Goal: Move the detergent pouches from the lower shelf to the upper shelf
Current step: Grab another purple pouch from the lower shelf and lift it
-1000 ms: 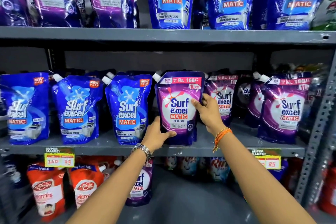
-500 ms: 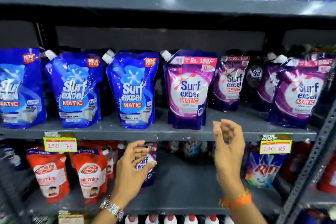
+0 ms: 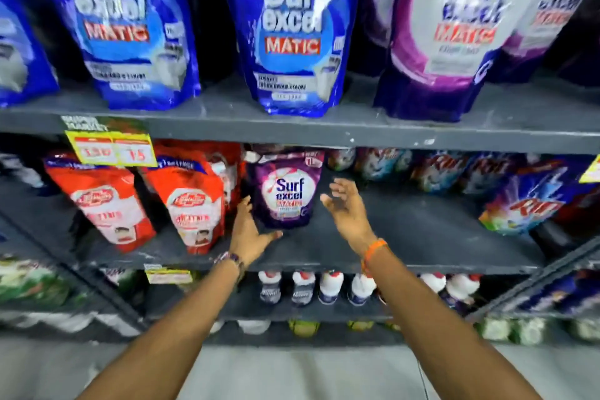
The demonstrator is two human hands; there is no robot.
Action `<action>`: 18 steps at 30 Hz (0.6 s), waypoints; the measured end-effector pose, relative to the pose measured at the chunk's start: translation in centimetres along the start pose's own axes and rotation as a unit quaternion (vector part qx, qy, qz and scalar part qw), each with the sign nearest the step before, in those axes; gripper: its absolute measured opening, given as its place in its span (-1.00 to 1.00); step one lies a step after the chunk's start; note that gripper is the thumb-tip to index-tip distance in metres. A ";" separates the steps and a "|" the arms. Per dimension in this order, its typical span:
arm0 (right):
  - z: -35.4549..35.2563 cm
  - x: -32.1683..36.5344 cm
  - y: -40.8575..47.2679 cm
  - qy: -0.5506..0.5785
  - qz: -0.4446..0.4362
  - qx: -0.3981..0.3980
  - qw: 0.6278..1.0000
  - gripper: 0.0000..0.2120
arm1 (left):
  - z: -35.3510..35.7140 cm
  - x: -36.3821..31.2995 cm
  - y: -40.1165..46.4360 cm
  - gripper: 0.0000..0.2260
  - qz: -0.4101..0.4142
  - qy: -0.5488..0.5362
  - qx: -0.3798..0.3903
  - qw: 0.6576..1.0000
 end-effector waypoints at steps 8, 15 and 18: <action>5.0 -1.6 4.1 0.001 -0.029 0.084 0.996 -0.47 | 1.8 3.0 3.9 0.21 -0.003 0.007 0.049 0.999; 4.4 -3.1 4.0 0.008 -0.030 0.036 0.999 -0.69 | 2.1 4.6 2.8 0.07 -0.017 0.057 0.014 0.998; 3.8 -3.0 2.0 -0.003 -0.039 0.041 0.998 -0.82 | 2.0 4.4 0.8 0.02 -0.018 0.053 -0.013 0.998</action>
Point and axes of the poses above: each hand's wrist, its own y-axis towards the middle knuckle, its own z-axis out of the palm, x = y × z, the point moved 9 cm from there along y, towards the middle knuckle, and after that the axes turned 1 degree about -z, right-handed, at the moved point
